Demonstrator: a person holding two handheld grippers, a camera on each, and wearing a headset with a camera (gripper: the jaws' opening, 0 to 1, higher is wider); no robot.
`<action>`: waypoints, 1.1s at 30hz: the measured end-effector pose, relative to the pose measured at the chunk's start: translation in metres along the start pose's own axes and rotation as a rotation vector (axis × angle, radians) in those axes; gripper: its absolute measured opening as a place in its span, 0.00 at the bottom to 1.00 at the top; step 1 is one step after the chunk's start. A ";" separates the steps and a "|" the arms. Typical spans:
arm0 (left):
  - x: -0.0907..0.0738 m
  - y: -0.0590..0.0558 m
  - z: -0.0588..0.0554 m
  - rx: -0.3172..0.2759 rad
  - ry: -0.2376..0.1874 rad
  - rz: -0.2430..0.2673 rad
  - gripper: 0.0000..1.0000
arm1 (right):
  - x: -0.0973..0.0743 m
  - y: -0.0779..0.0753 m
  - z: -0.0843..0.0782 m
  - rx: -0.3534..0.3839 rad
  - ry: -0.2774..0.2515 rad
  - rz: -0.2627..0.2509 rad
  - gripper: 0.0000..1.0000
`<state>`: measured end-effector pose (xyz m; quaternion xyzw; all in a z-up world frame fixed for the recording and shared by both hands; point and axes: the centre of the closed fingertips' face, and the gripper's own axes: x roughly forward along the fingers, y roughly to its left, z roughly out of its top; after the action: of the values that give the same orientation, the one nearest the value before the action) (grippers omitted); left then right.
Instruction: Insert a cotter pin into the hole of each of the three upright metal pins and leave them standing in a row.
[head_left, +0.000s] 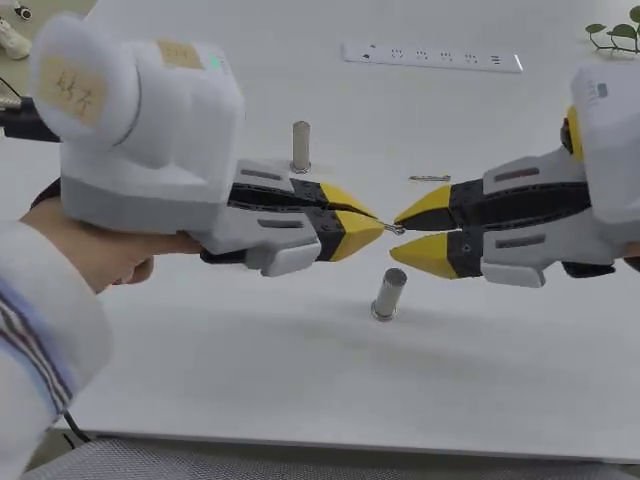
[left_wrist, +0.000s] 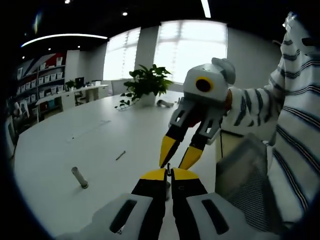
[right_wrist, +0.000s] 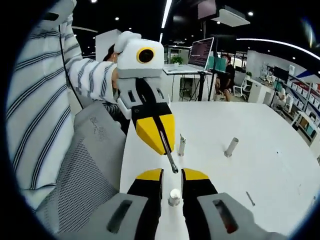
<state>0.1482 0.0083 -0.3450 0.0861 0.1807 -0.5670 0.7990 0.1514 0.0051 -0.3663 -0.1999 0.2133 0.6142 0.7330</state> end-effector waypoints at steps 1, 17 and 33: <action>0.000 -0.001 0.000 0.025 0.000 -0.008 0.00 | 0.000 0.001 0.000 0.006 -0.004 0.005 0.09; 0.002 -0.016 -0.002 0.188 0.004 -0.066 0.00 | 0.003 0.016 -0.001 -0.009 0.005 0.050 0.01; 0.002 -0.023 -0.014 0.201 0.038 -0.109 0.00 | -0.003 0.031 -0.004 -0.086 0.058 0.111 0.00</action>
<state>0.1243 0.0036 -0.3572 0.1663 0.1426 -0.6233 0.7507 0.1205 0.0052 -0.3690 -0.2369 0.2187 0.6564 0.6820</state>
